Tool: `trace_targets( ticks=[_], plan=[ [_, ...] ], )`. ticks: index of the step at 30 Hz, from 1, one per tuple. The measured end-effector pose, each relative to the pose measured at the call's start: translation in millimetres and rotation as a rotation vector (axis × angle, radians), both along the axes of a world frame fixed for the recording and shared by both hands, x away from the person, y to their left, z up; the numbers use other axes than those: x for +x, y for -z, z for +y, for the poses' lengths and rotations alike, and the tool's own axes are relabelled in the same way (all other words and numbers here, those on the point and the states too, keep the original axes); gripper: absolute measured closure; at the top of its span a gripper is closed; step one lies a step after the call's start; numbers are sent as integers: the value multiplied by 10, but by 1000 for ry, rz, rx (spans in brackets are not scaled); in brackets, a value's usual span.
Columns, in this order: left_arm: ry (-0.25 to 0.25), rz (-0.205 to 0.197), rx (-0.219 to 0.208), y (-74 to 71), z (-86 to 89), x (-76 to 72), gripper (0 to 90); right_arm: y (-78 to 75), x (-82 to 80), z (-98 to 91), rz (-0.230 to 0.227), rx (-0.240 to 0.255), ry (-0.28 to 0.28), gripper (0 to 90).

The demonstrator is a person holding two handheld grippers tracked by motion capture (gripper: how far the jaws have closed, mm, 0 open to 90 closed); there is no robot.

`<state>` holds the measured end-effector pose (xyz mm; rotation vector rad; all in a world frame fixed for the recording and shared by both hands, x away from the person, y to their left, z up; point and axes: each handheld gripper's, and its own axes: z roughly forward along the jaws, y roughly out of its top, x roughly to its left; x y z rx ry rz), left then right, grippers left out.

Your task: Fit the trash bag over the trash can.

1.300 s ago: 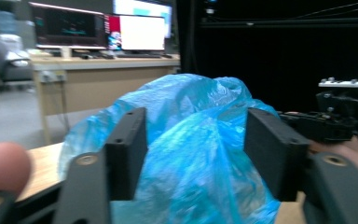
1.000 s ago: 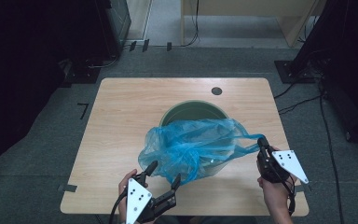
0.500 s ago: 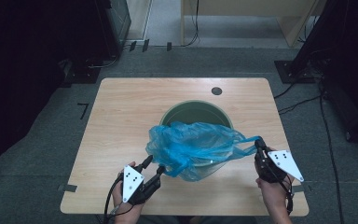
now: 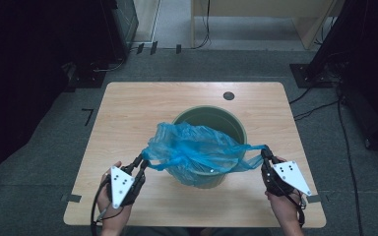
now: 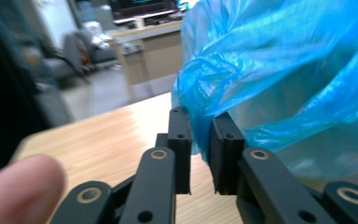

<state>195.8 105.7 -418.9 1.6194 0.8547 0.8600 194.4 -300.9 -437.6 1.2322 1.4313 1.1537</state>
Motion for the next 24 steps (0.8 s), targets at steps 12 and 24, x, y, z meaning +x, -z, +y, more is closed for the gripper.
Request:
trace_targets(
  ticks=[12,24],
  plan=[
    [514,66,-289,-248,138,-202,851,-90,-124,-133,-9,30,29,900],
    [384,124,1,26,-12,-65,840,59,-264,-288,83,49,17,900]
  ],
)
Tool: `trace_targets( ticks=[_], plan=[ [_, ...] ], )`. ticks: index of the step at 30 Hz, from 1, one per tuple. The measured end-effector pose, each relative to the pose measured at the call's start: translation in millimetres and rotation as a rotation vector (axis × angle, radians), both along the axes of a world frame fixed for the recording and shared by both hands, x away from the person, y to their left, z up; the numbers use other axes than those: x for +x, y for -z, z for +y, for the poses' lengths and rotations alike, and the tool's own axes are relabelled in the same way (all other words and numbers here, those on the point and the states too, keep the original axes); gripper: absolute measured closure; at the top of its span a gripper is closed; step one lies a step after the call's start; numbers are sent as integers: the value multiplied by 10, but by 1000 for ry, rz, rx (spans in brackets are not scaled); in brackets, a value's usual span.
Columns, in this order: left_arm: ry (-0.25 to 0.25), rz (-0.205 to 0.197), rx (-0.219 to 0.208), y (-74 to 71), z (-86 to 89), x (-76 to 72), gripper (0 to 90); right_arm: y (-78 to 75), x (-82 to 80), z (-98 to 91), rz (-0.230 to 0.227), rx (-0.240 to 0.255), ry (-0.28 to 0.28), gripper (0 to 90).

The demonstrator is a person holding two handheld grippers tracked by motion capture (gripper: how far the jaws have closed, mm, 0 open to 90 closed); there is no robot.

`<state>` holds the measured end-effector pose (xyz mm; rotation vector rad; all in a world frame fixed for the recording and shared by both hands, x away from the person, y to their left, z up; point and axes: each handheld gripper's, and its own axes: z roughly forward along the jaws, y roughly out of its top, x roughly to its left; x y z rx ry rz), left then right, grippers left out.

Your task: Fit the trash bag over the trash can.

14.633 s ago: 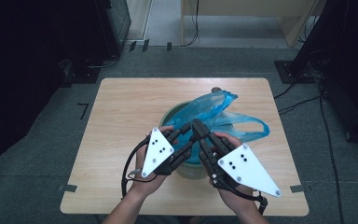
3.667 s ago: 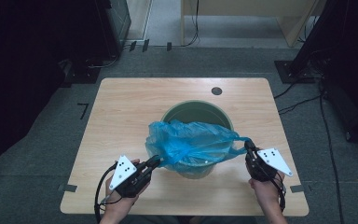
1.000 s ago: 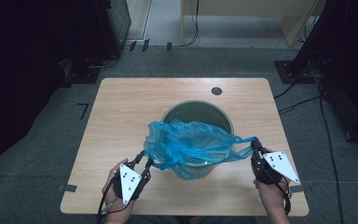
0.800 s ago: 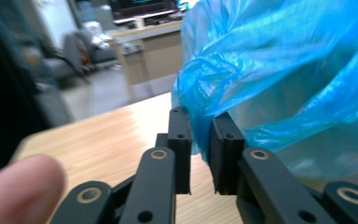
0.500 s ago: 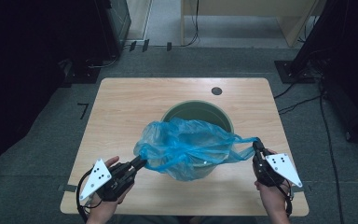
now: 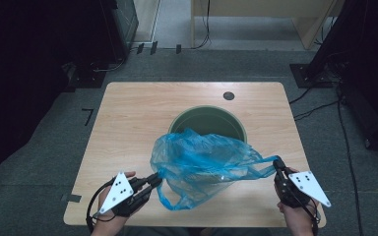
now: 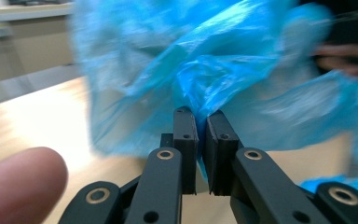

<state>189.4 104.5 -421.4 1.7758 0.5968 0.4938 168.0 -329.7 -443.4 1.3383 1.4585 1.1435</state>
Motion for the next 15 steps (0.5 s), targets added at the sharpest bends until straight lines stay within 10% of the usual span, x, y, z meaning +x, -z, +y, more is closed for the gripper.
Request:
trace_targets(
  ticks=[3,7,11,15],
  plan=[
    [-72,-35,15,-22,-70,166,824,52,145,105,18,-29,-15,899],
    [-105,-47,-73,-162,-137,362,801,-27,352,224,-2,-18,-14,899],
    [-83,-19,-226,-304,-68,460,772,-193,441,280,-60,33,-13,899],
    [-161,57,-218,-294,-79,640,765,-268,513,241,-72,64,6,900]
  ],
)
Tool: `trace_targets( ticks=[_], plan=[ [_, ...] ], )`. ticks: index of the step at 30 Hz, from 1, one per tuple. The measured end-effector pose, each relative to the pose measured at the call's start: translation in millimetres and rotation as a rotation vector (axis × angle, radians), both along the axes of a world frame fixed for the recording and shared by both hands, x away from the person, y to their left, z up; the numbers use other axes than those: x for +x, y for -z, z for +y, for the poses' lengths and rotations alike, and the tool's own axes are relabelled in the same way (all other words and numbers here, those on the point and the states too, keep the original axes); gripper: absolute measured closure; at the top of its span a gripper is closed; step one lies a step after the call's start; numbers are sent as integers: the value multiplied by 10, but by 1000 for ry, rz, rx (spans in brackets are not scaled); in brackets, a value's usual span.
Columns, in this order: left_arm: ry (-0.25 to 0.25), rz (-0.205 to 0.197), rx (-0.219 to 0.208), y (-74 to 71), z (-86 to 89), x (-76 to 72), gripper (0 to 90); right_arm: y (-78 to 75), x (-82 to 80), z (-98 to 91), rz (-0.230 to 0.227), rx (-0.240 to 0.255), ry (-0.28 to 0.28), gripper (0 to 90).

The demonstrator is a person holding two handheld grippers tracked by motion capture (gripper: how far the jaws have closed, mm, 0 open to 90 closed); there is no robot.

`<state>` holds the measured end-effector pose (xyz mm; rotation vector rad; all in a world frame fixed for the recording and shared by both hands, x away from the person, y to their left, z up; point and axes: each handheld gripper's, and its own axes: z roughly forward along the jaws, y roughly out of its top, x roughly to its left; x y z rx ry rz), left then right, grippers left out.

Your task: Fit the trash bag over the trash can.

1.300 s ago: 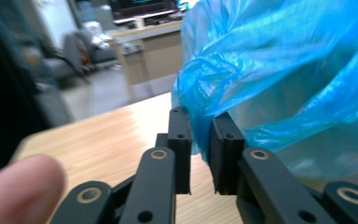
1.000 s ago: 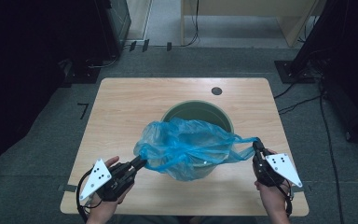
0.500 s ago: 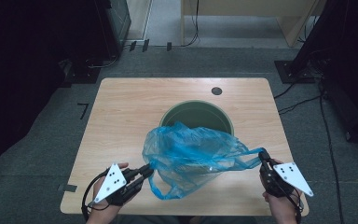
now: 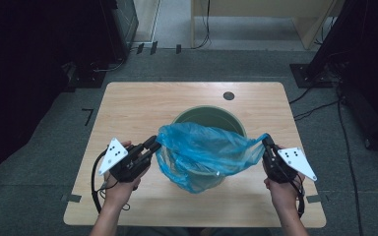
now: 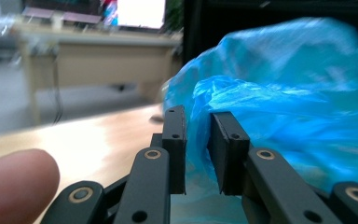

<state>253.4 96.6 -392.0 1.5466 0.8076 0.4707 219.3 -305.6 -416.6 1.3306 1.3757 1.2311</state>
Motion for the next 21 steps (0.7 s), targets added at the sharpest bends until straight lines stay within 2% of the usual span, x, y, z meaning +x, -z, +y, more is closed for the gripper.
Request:
trace_targets(
  ticks=[1,4,7,9,12,16,18,19,20,21],
  plan=[
    [-23,41,-10,31,-14,76,765,9,47,-11,19,7,5,899],
    [-67,146,-60,130,-59,286,763,89,226,-14,119,34,-8,898],
    [-83,240,-65,245,-135,474,761,236,385,73,217,-1,-47,897],
    [-73,297,-61,338,-212,579,760,352,459,138,274,-1,-72,896],
    [-52,335,-41,442,-359,671,784,480,520,232,298,5,-112,897],
    [-64,412,-80,529,-458,804,829,537,537,304,308,37,-126,899],
    [-64,472,-99,570,-485,906,832,548,545,302,320,62,-128,899],
    [-64,472,-99,570,-485,906,832,548,545,302,320,62,-128,899],
    [-55,527,-94,608,-512,1016,830,541,559,301,333,65,-124,899],
    [-56,545,-82,628,-522,1059,826,538,564,305,336,62,-123,899]
  ],
)
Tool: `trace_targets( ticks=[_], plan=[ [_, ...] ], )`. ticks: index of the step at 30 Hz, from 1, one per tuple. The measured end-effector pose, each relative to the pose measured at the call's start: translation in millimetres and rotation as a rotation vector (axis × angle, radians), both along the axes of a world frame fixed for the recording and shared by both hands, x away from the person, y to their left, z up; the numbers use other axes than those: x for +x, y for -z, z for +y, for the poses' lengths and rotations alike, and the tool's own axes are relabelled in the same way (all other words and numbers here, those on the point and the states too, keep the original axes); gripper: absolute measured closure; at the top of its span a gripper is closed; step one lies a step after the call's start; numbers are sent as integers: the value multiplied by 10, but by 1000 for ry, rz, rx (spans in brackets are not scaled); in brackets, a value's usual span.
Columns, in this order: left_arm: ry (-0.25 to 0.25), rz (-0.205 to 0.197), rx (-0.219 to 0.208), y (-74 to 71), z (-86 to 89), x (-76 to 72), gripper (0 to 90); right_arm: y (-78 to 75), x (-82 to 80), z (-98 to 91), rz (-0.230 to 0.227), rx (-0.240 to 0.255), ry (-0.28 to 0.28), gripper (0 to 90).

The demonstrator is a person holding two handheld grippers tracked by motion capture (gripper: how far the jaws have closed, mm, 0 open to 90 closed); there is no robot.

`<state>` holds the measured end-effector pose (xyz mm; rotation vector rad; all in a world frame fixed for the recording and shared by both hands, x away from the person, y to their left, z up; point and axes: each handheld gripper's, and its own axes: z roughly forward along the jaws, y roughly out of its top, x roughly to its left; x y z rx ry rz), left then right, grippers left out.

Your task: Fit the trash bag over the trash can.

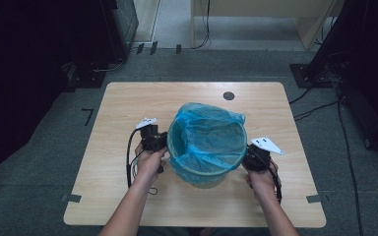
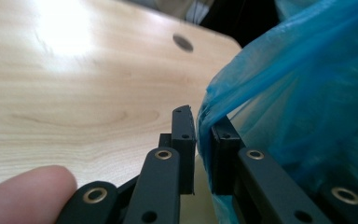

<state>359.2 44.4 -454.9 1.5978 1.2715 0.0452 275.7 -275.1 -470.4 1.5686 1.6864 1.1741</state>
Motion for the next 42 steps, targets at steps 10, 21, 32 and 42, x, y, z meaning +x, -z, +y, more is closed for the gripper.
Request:
trace_targets(
  ticks=[10,21,32,42],
  plan=[
    [-35,115,205,464,-31,-18,873,186,54,-20,110,-89,43,900],
    [-43,-71,268,632,404,-415,840,461,-188,-311,122,-249,98,900],
    [-25,-197,326,603,515,-827,734,482,-457,-391,67,-216,-5,781],
    [-63,-294,190,448,690,-907,394,98,-667,-621,-177,26,-151,362]
  ],
)
